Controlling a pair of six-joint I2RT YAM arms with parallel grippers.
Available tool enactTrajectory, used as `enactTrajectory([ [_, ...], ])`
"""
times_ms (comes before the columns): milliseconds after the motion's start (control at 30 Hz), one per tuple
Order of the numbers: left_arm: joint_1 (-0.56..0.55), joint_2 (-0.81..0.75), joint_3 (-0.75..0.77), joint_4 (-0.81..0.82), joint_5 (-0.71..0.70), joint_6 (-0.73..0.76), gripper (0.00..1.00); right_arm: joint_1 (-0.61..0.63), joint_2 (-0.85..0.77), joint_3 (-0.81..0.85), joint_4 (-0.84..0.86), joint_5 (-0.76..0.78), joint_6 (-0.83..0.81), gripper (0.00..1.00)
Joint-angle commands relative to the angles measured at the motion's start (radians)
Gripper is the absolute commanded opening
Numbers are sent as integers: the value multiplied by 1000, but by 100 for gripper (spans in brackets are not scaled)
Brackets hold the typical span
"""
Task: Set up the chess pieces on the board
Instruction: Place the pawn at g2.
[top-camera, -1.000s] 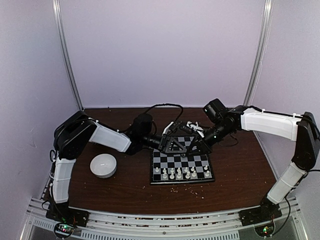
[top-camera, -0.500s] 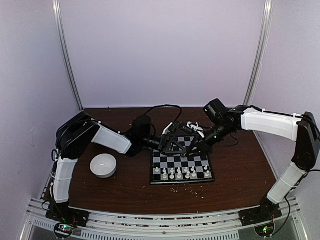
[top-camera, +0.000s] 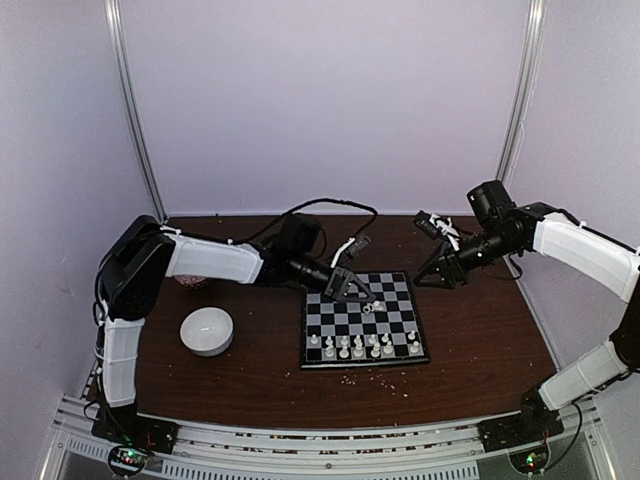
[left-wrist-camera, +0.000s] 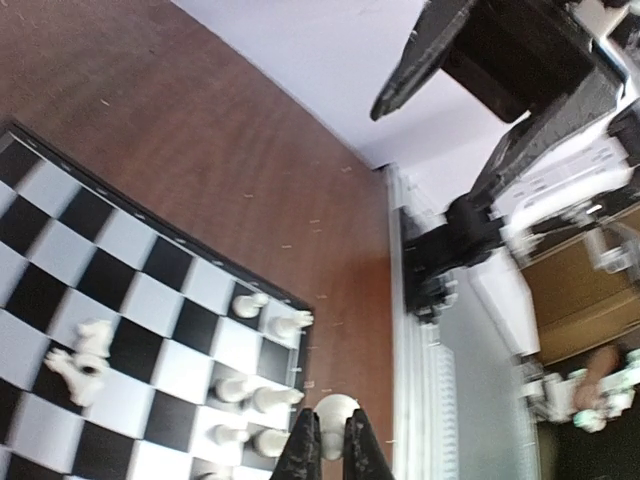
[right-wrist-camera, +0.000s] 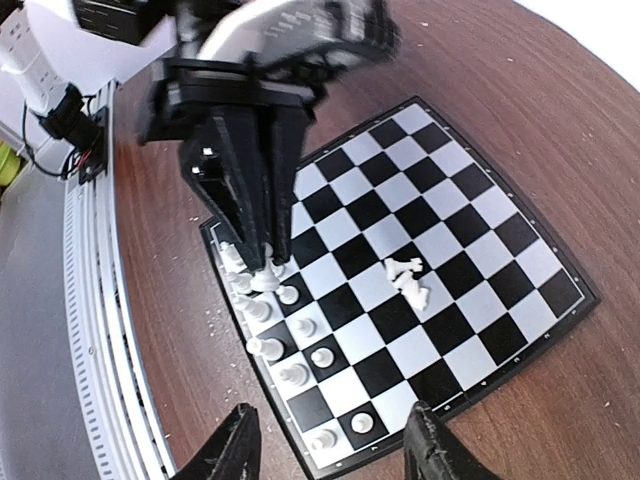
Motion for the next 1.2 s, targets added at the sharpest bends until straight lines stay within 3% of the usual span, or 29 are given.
enactTrajectory([
  [0, -58, -51, 183, -558, -290, 438, 0, -50, 22, -59, 84, -29, 60, 50],
  [167, -135, -33, 314, -757, -528, 591, 0, -66, 61, -73, 124, 40, 68, 50],
  [467, -229, 64, 510, -933, -751, 747, 0, -96, 96, -68, 131, 105, 88, 49],
  [833, -273, 240, 747, -983, -821, 793, 0, -148, 120, -57, 132, 213, 111, 48],
  [1167, -310, 351, 833, -983, -827, 816, 0, -206, 149, -44, 108, 197, 117, 48],
])
